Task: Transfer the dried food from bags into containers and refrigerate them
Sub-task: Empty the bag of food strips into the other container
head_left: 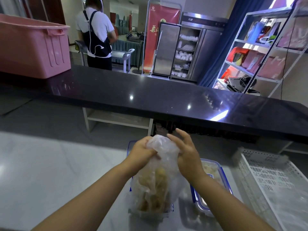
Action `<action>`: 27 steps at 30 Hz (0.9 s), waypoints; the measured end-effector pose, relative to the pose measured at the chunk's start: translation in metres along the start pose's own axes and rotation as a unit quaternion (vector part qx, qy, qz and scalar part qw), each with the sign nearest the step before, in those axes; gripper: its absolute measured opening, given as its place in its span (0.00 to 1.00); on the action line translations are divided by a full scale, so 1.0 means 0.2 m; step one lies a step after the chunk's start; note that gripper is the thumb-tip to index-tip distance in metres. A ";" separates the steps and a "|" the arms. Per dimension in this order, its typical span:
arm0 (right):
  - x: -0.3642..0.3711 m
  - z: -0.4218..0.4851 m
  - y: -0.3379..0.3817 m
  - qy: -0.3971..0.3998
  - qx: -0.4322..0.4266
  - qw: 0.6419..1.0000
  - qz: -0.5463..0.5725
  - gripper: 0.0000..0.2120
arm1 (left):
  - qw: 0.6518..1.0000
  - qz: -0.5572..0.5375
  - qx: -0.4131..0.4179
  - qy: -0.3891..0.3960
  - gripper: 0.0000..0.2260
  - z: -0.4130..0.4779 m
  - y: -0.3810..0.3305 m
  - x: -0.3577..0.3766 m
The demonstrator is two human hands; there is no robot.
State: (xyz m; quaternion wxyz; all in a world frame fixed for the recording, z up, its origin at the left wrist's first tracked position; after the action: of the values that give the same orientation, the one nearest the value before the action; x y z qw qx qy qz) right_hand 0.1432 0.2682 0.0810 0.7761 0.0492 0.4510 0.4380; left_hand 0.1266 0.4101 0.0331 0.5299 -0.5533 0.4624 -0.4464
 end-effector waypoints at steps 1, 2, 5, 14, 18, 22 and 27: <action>0.03 -0.03 0.05 0.022 -0.074 0.994 -0.080 0.29 | 1.000 -0.024 -0.017 -0.003 0.08 0.01 0.01 -0.01; 0.06 -0.07 0.09 0.050 -0.131 0.981 -0.134 0.33 | 0.998 -0.045 -0.033 -0.007 0.07 0.02 0.02 -0.02; 0.15 -0.17 0.10 0.149 -0.157 0.962 -0.164 0.31 | 0.995 -0.048 -0.073 -0.036 0.04 0.05 0.07 -0.06; 0.29 -0.21 -0.06 0.229 0.007 0.973 -0.034 0.22 | 0.988 0.133 -0.060 0.053 0.17 0.04 0.12 -0.07; 0.32 -0.16 -0.13 0.208 0.134 0.968 0.033 0.08 | 0.958 0.264 0.047 0.102 0.38 -0.02 0.11 -0.06; 0.34 -0.14 -0.15 0.191 0.198 0.957 0.090 0.06 | 0.912 0.379 0.097 0.121 0.44 -0.08 0.16 0.00; 0.40 -0.23 -0.16 0.183 0.291 0.917 0.202 0.11 | 0.932 0.355 0.069 0.029 0.17 -0.07 0.24 0.00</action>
State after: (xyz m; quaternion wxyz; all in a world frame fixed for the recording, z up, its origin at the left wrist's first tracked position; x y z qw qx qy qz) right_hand 0.1471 0.2919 -0.0142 0.5264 0.2826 0.6729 0.4361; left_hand 0.1109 0.4070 -0.0135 0.6771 -0.3019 0.6120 -0.2753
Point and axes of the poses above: each hand's wrist, its own z-axis towards the middle knuckle, its own x-axis out of the palm, y = z × x, the point moved 10 cm from there along z, towards the middle knuckle, and after that the axes turned 4 degrees about -y, right-handed, at the moved point
